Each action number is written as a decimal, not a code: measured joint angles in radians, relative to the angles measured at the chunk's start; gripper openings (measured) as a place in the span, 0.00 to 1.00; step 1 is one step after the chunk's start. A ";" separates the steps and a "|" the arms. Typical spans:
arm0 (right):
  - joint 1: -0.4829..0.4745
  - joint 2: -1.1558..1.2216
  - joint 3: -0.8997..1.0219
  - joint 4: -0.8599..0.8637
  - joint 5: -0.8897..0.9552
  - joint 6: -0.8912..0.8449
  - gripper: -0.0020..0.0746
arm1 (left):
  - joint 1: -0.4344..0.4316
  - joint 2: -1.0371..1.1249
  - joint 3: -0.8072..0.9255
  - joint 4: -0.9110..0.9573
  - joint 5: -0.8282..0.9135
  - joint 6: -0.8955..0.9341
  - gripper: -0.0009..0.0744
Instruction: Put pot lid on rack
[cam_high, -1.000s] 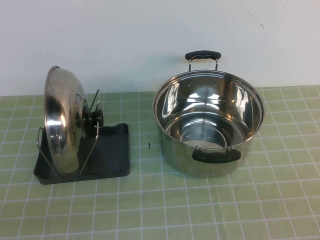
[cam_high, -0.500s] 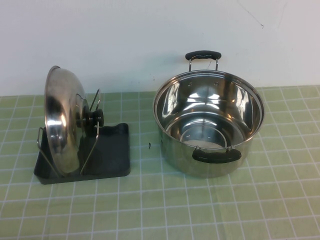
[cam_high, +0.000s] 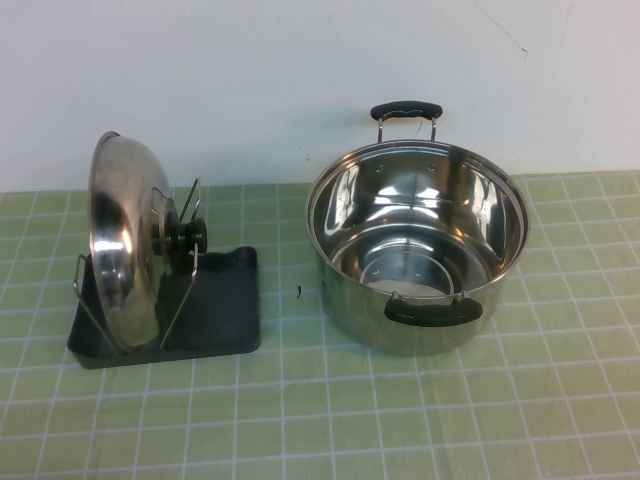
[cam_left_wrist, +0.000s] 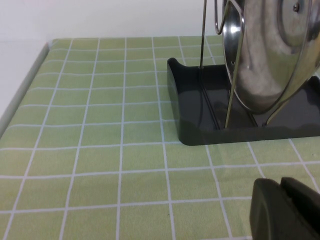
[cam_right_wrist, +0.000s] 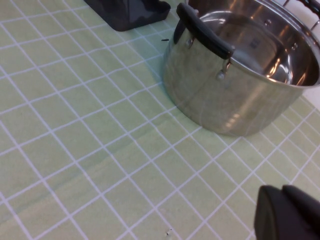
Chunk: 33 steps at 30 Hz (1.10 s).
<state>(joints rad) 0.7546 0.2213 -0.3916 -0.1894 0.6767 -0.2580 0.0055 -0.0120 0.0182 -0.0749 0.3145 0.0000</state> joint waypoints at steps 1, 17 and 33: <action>0.000 0.000 0.000 0.000 0.000 0.000 0.02 | 0.000 0.000 0.000 0.000 0.000 0.000 0.01; 0.000 0.000 0.000 0.026 0.000 0.000 0.02 | 0.000 0.000 -0.001 0.004 0.002 0.000 0.01; -0.248 -0.088 0.168 0.174 -0.180 0.000 0.02 | 0.000 0.000 -0.001 0.004 0.002 0.000 0.01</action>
<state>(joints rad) 0.5063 0.1336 -0.2235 -0.0149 0.4966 -0.2580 0.0055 -0.0120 0.0168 -0.0710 0.3168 0.0000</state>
